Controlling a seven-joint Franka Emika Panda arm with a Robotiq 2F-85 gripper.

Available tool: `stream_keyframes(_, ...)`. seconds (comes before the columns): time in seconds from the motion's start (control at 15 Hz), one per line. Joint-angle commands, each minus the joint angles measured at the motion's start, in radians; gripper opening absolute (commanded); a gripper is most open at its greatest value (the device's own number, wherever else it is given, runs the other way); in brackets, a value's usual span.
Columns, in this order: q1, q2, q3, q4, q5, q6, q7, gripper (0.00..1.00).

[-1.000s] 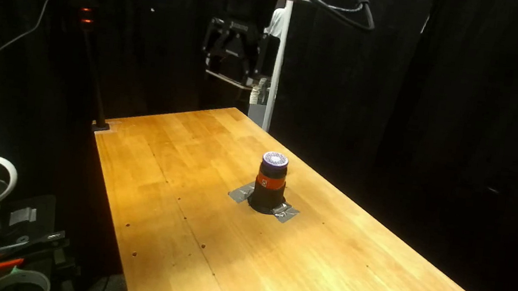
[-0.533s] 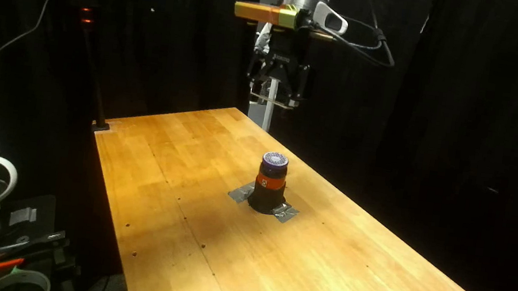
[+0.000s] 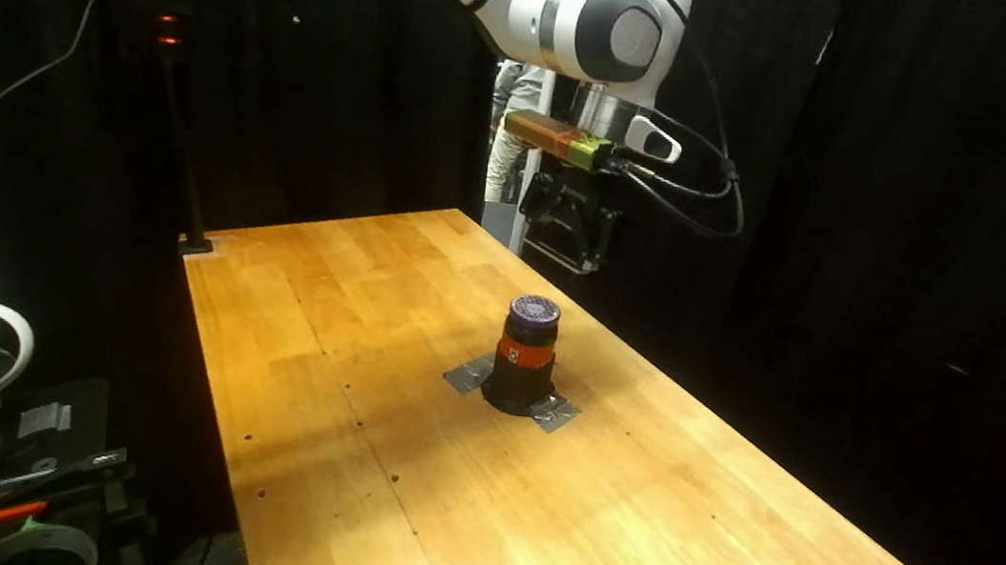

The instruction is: Put the elastic around the bottle

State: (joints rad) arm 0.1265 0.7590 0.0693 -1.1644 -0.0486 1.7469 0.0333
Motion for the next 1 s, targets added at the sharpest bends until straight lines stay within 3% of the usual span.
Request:
stream_keyframes(0.0, 0.024, 0.188, -0.016, 0.24, 0.004, -0.033, 0.039, 1.0)
stream_keyframes(0.33, 0.036, 0.338, -0.027, 0.434, 0.005, -0.109, 0.07, 1.0)
stream_keyframes(0.93, 0.006, 0.342, -0.013, 0.529, 0.022, -0.246, 0.067, 1.0)
